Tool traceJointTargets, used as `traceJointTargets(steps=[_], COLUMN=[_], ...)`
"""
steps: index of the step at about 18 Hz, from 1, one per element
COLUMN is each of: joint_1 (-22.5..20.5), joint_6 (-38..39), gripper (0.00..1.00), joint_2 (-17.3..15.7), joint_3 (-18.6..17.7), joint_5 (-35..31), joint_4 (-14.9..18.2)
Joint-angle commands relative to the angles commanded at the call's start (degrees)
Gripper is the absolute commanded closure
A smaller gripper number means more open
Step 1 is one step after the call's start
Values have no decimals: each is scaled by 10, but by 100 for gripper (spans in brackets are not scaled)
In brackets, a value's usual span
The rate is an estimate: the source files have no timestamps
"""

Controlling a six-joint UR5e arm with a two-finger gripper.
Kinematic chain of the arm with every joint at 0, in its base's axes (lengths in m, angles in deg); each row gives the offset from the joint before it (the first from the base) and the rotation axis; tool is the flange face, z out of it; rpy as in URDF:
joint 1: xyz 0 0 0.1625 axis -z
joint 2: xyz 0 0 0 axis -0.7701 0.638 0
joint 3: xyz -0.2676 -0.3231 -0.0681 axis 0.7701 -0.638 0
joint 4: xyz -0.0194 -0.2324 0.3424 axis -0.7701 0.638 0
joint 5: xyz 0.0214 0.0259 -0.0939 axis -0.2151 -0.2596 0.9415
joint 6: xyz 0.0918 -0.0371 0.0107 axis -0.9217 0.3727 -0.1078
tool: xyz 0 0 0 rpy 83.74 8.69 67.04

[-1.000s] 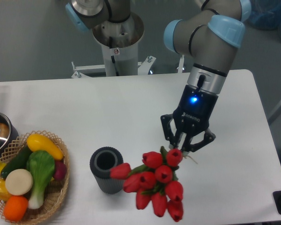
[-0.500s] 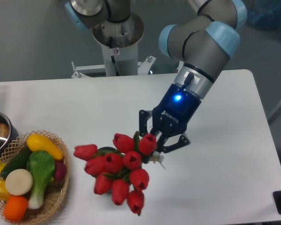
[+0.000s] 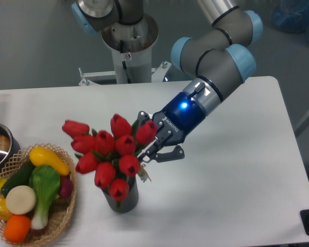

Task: Insert the flowers into the vase
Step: 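Position the tulip stems above the vase opening and align them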

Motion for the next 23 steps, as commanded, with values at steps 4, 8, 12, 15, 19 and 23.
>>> traceJointTargets(steps=[4, 8, 12, 15, 19, 23], joint_1=[4, 10, 18, 21, 25, 32], joint_6=[-14, -32, -67, -82, -84, -91], gripper=[85, 85, 85, 85, 85, 85], joint_2=[-8, -12, -15, -13, -13, -6], joint_3=[-12, -28, -62, -69, -76, -80], joint_5=[11, 19, 21, 26, 26, 26], joint_4=[0, 0, 0, 0, 0, 0])
